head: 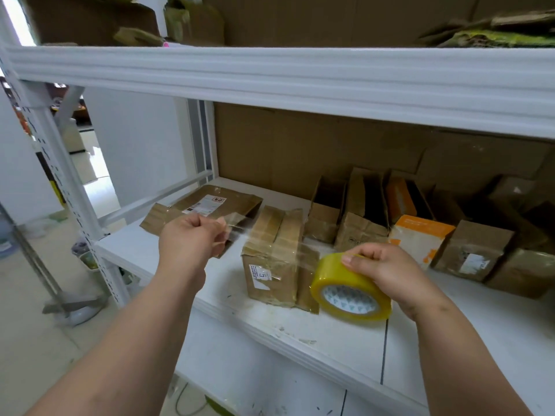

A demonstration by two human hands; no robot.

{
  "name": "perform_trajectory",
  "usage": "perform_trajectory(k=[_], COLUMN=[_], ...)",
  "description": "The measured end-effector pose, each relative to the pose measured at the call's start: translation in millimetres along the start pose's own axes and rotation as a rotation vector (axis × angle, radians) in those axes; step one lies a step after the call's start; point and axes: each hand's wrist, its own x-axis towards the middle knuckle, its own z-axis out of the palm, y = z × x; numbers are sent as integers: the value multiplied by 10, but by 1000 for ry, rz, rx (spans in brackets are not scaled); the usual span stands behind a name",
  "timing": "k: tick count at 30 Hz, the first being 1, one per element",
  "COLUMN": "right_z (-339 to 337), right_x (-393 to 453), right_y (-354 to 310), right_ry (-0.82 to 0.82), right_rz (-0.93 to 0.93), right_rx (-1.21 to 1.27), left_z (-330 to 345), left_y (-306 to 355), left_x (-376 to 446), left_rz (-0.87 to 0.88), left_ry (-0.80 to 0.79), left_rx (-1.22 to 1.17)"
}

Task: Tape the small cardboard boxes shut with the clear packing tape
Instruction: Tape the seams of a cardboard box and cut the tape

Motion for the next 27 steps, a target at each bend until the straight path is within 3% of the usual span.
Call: perform_trajectory(k=[8,16,27], right_z=[63,112,333], right_x=[415,582,692], right_y=[-82,-64,83], right_ry=[42,-16,-108], right_rz=[78,140,232], right_rx=[-213,-327,-662], left_z=[53,96,151], left_y=[-247,-448,-761], left_x=[171,256,236], left_rz=[-94,-142,-300], left_ry=[78,93,18], left_rx=[-9,-18,49])
